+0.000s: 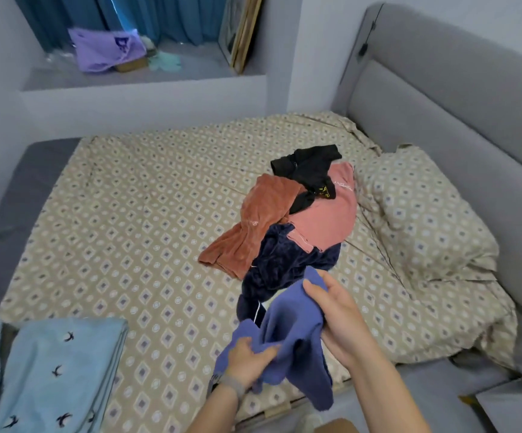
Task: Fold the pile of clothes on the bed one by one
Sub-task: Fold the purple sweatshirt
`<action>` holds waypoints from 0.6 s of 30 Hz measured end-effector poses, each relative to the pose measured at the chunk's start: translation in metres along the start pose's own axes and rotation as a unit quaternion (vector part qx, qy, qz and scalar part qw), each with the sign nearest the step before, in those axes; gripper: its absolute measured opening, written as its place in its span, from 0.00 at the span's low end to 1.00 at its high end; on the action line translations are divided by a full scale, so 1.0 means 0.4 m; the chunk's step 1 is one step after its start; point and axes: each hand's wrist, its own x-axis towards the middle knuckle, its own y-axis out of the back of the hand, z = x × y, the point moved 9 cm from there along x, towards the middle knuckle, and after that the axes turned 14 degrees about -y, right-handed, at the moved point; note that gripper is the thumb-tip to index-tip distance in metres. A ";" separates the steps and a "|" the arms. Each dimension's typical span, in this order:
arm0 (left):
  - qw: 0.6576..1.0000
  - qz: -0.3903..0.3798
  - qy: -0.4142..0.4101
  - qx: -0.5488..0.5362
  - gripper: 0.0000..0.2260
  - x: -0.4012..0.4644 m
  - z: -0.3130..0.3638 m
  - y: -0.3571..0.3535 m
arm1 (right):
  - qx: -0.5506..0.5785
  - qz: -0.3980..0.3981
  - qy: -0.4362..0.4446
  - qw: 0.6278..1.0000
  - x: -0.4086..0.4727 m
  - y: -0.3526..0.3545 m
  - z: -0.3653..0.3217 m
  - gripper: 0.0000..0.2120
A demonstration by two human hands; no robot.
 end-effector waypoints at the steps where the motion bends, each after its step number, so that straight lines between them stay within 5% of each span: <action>1: 1.000 0.003 -0.012 0.021 0.34 0.019 -0.001 0.000 | 0.001 0.000 -0.002 1.000 -0.002 0.003 -0.013 0.04; 3: 0.997 0.007 -0.076 0.020 0.45 0.052 0.029 -0.005 | -0.010 -0.016 0.006 1.000 -0.011 0.002 -0.049 0.02; 6: 0.983 -0.029 -0.170 0.057 0.31 0.070 0.108 -0.048 | -0.018 -0.048 0.019 0.999 -0.014 0.018 -0.103 0.10; 10: 0.979 -0.020 -0.180 0.091 0.12 0.103 0.181 -0.074 | 0.003 -0.063 0.037 0.997 0.003 0.115 -0.197 0.17; 14: 0.979 0.014 -0.201 0.036 0.11 0.155 0.308 -0.103 | 0.011 0.016 0.049 0.999 0.060 0.353 -0.286 0.09; 18: 0.968 0.005 -0.250 0.002 0.10 0.192 0.523 -0.248 | -0.154 0.074 0.032 0.985 0.152 0.578 -0.329 0.02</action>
